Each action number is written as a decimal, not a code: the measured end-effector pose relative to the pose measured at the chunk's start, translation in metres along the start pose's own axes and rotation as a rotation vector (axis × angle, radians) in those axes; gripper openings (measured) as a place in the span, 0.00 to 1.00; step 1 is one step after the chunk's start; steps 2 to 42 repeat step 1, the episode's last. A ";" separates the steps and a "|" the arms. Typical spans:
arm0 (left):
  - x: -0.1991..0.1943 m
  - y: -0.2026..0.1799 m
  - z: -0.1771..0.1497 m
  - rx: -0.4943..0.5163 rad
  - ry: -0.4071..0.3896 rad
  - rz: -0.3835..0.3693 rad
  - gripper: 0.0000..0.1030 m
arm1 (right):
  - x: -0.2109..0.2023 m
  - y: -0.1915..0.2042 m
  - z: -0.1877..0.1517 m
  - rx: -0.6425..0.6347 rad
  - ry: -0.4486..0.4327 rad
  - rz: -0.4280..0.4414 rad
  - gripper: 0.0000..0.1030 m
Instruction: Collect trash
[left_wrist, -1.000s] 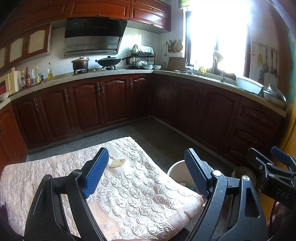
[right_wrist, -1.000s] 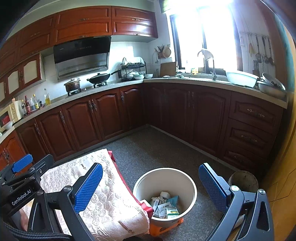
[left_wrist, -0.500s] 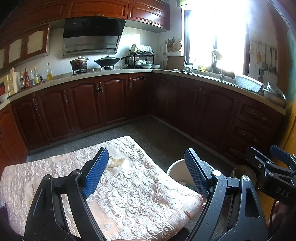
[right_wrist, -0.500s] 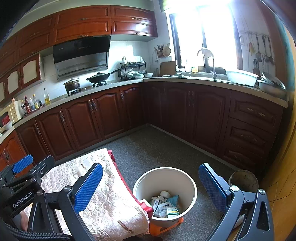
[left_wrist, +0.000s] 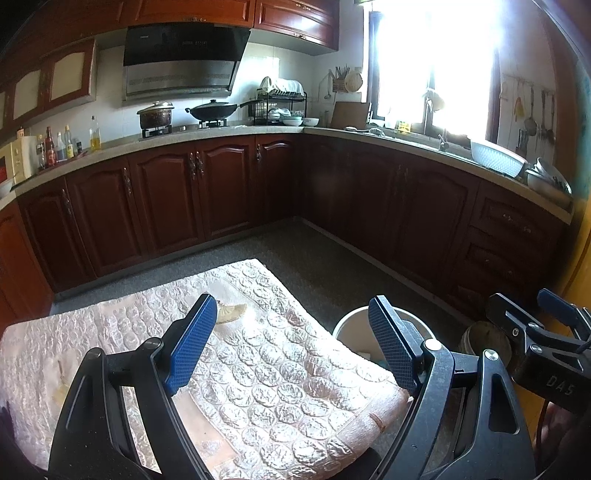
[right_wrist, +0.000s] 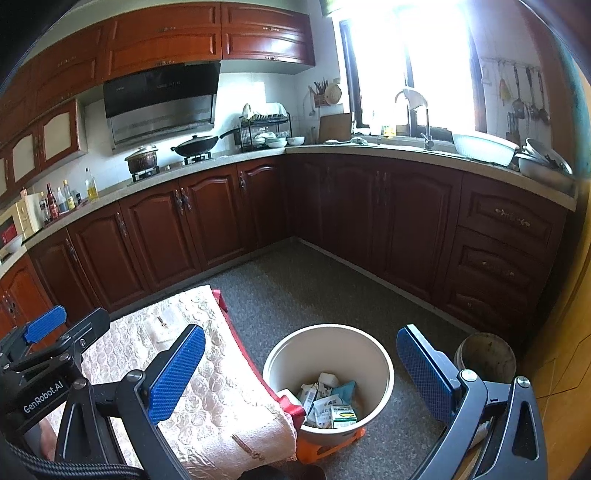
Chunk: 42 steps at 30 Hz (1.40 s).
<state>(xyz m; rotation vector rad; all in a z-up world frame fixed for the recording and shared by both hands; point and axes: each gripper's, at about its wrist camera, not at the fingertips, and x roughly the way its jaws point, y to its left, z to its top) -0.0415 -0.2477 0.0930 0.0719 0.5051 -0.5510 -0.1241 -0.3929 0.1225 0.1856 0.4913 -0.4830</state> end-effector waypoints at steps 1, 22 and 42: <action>0.001 0.002 -0.001 -0.003 0.003 0.000 0.81 | 0.002 0.001 -0.001 -0.002 0.004 0.000 1.00; 0.001 0.002 -0.001 -0.003 0.003 0.000 0.81 | 0.002 0.001 -0.001 -0.002 0.004 0.000 1.00; 0.001 0.002 -0.001 -0.003 0.003 0.000 0.81 | 0.002 0.001 -0.001 -0.002 0.004 0.000 1.00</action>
